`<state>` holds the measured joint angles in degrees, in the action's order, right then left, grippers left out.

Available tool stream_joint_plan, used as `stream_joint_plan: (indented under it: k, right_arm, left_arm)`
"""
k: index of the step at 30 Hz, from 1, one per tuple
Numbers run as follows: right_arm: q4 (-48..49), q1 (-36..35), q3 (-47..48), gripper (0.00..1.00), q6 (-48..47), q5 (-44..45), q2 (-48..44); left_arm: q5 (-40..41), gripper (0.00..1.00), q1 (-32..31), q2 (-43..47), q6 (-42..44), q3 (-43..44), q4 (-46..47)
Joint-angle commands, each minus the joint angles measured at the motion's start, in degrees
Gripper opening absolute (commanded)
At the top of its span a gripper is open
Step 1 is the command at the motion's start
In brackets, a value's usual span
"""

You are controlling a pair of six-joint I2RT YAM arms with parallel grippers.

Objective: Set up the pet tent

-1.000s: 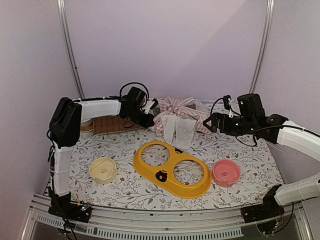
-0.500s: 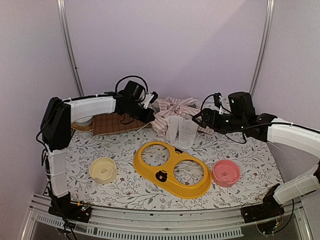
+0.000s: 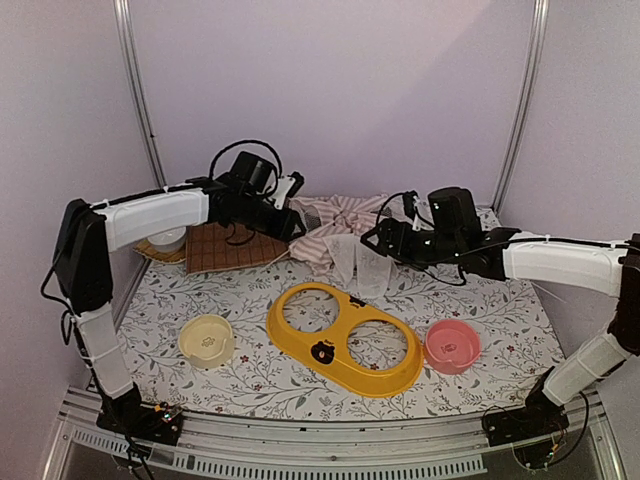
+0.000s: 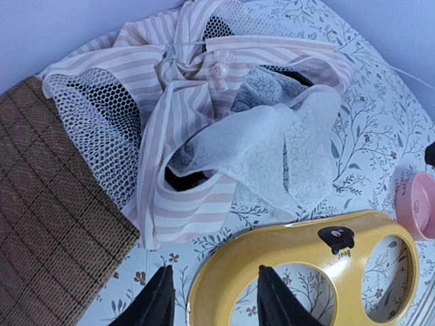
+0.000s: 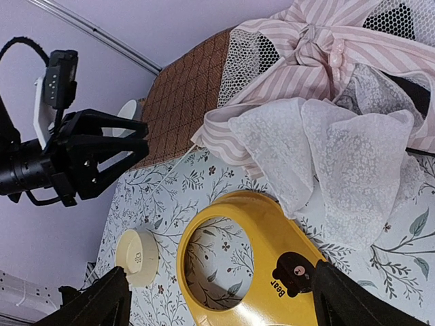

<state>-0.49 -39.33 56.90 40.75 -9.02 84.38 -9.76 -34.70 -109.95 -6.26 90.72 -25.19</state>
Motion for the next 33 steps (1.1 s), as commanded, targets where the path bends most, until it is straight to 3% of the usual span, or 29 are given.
stream_joint_plan:
  k: [1,9,19,26,33]
  right_arm:
    - [2.21,-0.11,2.74,0.94,-0.45,-1.13,1.71]
    - [0.14,-0.11,2.52,0.94,-2.78,0.15,1.04]
    - [-0.29,-0.09,0.85,0.94,-5.21,0.69,-1.0]
    - [0.19,-0.13,-0.38,0.94,-5.68,-1.34,-1.6]
    - [-0.18,-0.12,-2.29,0.94,-5.56,-0.94,-3.09]
  left_arm:
    - [4.66,0.43,-0.38,10.35,-1.9,-8.14,-0.74]
    - [7.39,0.56,2.98,24.11,-6.21,-27.08,-1.69]
    - [12.71,0.66,4.38,24.61,-11.3,-33.03,-6.25]
    - [10.96,0.6,4.38,20.92,-9.49,-31.79,-6.24]
    - [7.67,0.43,3.81,17.96,-7.54,-30.65,-5.96]
